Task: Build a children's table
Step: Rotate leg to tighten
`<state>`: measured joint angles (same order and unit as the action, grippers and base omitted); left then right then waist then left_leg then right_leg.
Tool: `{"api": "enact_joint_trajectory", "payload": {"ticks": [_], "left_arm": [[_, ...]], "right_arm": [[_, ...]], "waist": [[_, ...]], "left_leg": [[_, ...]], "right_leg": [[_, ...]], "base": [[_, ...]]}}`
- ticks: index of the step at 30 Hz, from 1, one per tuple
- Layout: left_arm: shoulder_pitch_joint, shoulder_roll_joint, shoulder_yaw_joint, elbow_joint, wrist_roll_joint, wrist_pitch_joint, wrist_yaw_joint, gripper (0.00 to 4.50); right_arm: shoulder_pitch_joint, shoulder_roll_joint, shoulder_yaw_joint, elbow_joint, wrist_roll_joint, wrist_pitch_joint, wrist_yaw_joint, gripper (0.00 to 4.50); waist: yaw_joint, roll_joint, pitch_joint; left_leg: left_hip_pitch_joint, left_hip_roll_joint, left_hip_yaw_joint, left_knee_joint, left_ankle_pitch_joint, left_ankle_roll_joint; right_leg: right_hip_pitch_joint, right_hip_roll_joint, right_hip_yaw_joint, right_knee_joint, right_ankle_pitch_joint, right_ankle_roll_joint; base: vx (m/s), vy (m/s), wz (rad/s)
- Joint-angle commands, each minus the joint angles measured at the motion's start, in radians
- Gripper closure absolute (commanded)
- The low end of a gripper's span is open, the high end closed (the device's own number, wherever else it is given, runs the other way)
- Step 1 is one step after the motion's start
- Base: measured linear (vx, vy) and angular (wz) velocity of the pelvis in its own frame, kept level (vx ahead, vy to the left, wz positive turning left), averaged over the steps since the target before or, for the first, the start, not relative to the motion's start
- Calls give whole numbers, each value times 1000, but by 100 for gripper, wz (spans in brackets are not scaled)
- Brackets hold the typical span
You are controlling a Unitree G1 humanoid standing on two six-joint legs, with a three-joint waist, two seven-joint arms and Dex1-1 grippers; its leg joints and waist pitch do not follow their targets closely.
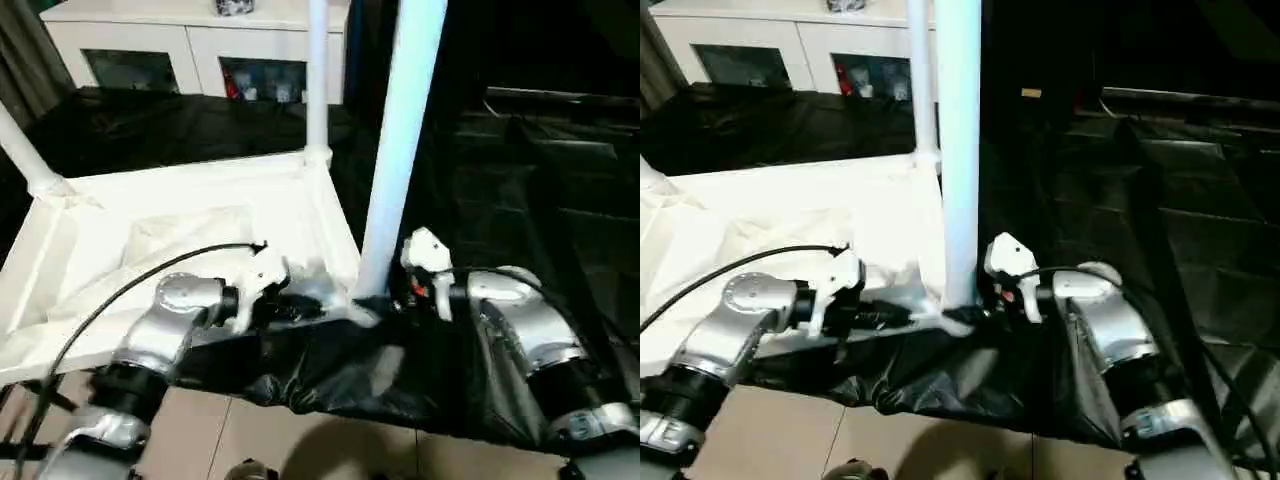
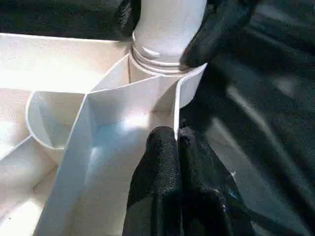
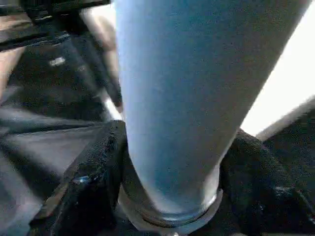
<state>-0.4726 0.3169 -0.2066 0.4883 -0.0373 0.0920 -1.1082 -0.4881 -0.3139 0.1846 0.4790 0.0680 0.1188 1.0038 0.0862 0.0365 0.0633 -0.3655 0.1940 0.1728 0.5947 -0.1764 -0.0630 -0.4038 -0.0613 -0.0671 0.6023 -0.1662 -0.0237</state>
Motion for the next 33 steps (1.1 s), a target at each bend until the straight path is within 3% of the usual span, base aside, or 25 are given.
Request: {"api": "enact_joint_trajectory", "payload": {"ticks": [1,2,4,6,8,10,14,15,18,21,26,28,33], "left_arm": [[-70,-97,9,16,21,-8,172,450],[-70,-97,9,16,21,-8,172,450],[-104,-162,7,53,43,10,271,450],[-130,-202,13,83,55,22,350,450],[-158,-246,19,116,63,28,429,450],[-171,-274,22,135,74,22,469,450],[-164,-293,13,138,89,7,475,450],[-156,-286,11,138,96,-4,484,450],[-147,-262,13,145,94,-17,473,450],[-145,-244,19,153,93,-31,455,450],[-124,-168,17,114,70,-70,320,450],[-108,-129,17,70,29,-72,216,450],[-99,-83,14,34,-6,-68,111,450]], "right_arm": [[-12,117,34,75,-43,16,-195,192],[-12,117,34,75,-43,16,-195,193],[-44,197,-8,140,-49,31,-367,200],[-68,246,-31,178,-51,45,-471,200],[-101,306,-56,217,-44,50,-561,200],[-126,347,-78,244,-47,40,-617,200],[-157,381,-98,291,-66,6,-695,200],[-160,386,-102,298,-65,-18,-698,161],[-150,370,-96,279,-56,-15,-642,160],[-147,349,-88,279,-70,-32,-619,124],[-129,252,-69,253,-71,-88,-472,117],[-117,198,-55,229,-55,-97,-351,117],[-101,138,-42,201,-35,-100,-194,117]], "waist": [[-9,-3,-67],[-10,-1,-68],[-16,-2,-68],[-30,0,-68],[-29,-1,-71],[-27,8,-76],[-28,13,-80],[-32,12,-80],[-33,13,-79],[-34,12,-79],[-33,7,-78],[-31,4,-79],[-22,9,-81]], "left_leg": [[12,30,-11,-72,-261,10],[14,30,-13,-72,-269,0],[13,29,-15,-75,-285,-6],[16,27,-14,-73,-296,-11],[10,24,-13,-71,-264,6],[10,24,-13,-68,-240,16],[5,26,-12,-66,-219,31],[4,25,-13,-68,-214,33],[5,25,-11,-68,-229,41],[5,25,-11,-68,-237,40],[1,26,-11,-68,-230,53],[2,27,-10,-66,-217,60],[1,32,-6,-63,-188,77]], "right_leg": [[46,-74,42,-86,-356,-179],[45,-75,43,-84,-369,-176],[47,-78,42,-89,-398,-162],[43,-74,45,-90,-378,-168],[48,-76,46,-88,-342,-172],[49,-75,46,-83,-288,-184],[53,-77,44,-77,-232,-196],[55,-75,43,-77,-227,-197],[55,-75,43,-79,-237,-199],[55,-76,43,-82,-262,-194],[57,-79,44,-81,-271,-190],[58,-79,44,-77,-255,-202],[54,-77,44,-67,-191,-233]], "base": [[0,0,0],[0,0,0],[0,0,0],[0,0,0],[0,0,0],[0,0,0],[0,0,0],[0,0,0],[0,0,0],[0,0,0],[0,0,0],[0,0,0],[0,0,0]]}}
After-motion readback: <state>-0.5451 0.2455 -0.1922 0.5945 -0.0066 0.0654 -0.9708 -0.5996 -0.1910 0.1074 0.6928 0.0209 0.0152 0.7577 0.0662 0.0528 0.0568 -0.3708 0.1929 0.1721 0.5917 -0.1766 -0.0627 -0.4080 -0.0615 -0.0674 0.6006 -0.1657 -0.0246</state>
